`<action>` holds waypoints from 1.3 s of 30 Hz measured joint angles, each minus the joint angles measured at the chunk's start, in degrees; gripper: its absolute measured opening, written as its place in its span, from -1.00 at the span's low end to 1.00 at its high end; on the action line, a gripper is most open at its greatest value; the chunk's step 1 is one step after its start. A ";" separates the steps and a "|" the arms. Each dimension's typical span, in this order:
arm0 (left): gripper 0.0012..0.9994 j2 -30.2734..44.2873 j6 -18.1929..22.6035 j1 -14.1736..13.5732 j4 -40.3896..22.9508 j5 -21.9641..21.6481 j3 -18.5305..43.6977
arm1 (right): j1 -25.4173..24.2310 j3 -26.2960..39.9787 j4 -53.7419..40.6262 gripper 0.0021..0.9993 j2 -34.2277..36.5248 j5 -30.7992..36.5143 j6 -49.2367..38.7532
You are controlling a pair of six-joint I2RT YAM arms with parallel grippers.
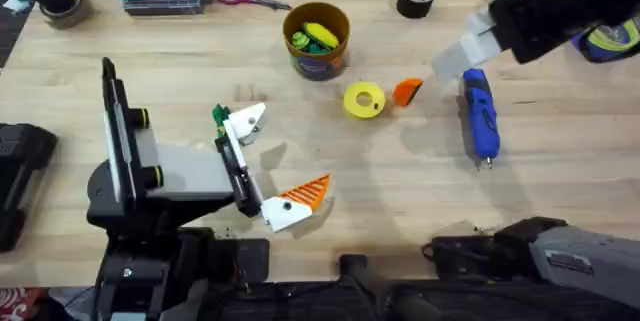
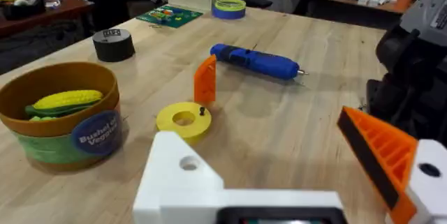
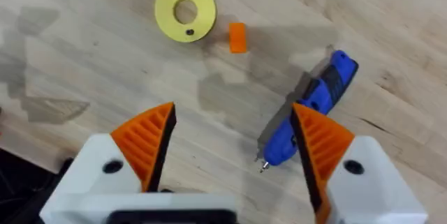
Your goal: Pick up the gripper from the table and insert it into the empty holder that is missing its gripper. Then pick up a screw, insert it into the mounting hole, and use the screwdriver to tighten it. Finally, clean up the table by picking up the vegetable and placing it into the bucket.
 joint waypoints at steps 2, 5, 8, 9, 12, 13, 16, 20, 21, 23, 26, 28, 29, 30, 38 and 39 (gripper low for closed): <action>0.97 0.00 0.00 0.00 0.00 0.00 0.00 | -1.05 0.00 0.21 1.00 0.07 0.02 -0.85; 0.97 0.00 0.00 0.00 0.00 0.00 0.00 | -1.83 0.00 0.99 1.00 0.76 0.00 -1.77; 0.97 0.00 0.00 0.00 0.00 0.00 0.00 | -1.93 0.00 1.74 1.00 2.85 0.00 -2.07; 0.97 0.00 0.00 0.00 0.00 0.00 0.00 | -1.93 0.00 1.93 0.99 3.74 0.00 -2.20; 0.97 -0.01 0.00 0.00 0.00 0.00 0.00 | -2.06 0.00 2.80 1.00 6.64 -0.04 -2.27; 0.97 -0.01 0.00 0.00 0.00 0.00 0.00 | -2.16 0.00 3.41 1.00 7.70 -0.30 -2.33; 0.97 -0.01 0.00 0.00 0.00 0.00 0.00 | -2.81 -0.02 5.57 1.00 10.24 -1.33 -2.40; 0.97 0.00 0.00 0.00 0.00 0.00 0.00 | -3.59 -1.68 9.30 1.00 12.67 -2.14 -2.36; 0.97 0.00 0.00 0.00 0.00 0.00 0.00 | -3.71 -2.74 10.26 1.00 13.01 -2.21 -2.36; 0.97 -0.01 0.00 0.00 0.00 0.00 0.00 | -3.94 -5.38 12.28 1.00 13.66 -2.27 -2.38; 0.97 -0.01 0.00 0.00 0.00 0.00 0.00 | -4.06 -9.39 15.05 1.00 14.43 -2.43 -2.38; 0.97 -0.01 0.00 0.00 0.00 0.00 0.00 | -4.08 -14.14 18.93 0.99 16.13 -2.60 -2.36; 0.97 0.00 0.00 0.00 0.00 0.00 0.00 | -4.08 -14.51 19.27 0.99 16.67 -2.60 -2.36; 0.97 0.00 0.00 0.00 0.00 0.00 0.00 | -4.09 -14.71 19.55 0.99 17.24 -2.62 -2.36; 0.97 0.00 0.00 0.00 0.00 0.00 0.00 | -3.81 -14.82 21.79 0.94 20.41 -2.62 -2.36; 0.97 0.00 0.00 0.00 0.00 0.00 0.00 | -3.70 -14.82 21.87 0.93 20.50 -2.62 -2.36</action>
